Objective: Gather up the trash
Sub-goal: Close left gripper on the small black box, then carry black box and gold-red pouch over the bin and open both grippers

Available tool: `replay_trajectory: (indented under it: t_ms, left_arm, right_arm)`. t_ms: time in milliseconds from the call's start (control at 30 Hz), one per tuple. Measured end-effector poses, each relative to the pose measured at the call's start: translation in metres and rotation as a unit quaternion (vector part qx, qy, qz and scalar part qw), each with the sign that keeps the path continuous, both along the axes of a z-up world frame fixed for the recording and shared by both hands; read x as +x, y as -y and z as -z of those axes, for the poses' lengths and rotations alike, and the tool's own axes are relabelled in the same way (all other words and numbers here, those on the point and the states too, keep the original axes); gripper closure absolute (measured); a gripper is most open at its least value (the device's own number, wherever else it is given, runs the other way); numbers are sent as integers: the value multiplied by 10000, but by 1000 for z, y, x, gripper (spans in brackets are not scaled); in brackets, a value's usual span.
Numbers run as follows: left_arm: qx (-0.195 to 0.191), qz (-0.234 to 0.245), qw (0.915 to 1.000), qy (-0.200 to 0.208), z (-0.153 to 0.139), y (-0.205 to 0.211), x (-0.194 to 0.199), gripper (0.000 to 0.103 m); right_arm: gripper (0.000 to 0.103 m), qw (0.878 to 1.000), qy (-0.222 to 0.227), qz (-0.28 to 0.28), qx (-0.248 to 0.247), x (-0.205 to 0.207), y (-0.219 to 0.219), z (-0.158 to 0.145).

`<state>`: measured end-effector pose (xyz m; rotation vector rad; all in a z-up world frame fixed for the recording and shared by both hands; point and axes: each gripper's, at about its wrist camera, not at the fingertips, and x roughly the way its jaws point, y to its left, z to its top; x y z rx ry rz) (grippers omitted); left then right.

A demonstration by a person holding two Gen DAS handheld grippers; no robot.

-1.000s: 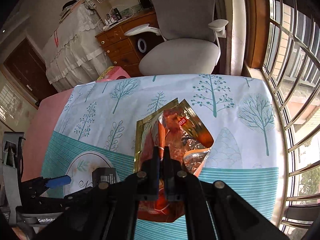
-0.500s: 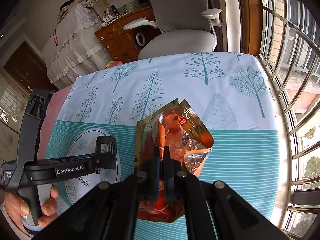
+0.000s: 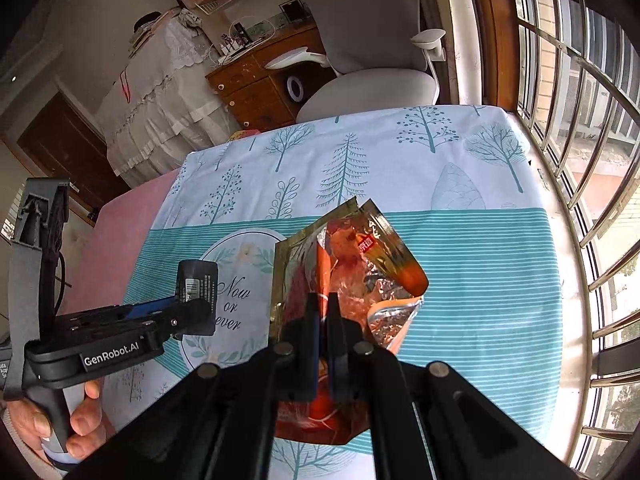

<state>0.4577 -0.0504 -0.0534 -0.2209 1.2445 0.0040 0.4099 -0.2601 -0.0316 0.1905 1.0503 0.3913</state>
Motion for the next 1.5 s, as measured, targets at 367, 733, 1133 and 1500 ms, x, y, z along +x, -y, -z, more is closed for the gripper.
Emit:
replay_trajectory:
  t_ms: [367,733,1133,1500]
  left_arm:
    - [-20,589,9969,519,-51,-50,-173,67]
    - [130,1412,9888,469,-35,-83,-335,66]
    - [192,1597,9870,-32,29,-68,-429,66]
    - [176,1297,9896,-588,162,-40,-439,66]
  right_arm:
    - [101,9991,289,298,33,-174,-54,-47]
    - [101,9986,127,480,-195,-354,-123,-36]
    - [101,9950,-649,414,-632,-450,-135,27]
    - [100,9866,-1355,692,-591,-451,-102,168]
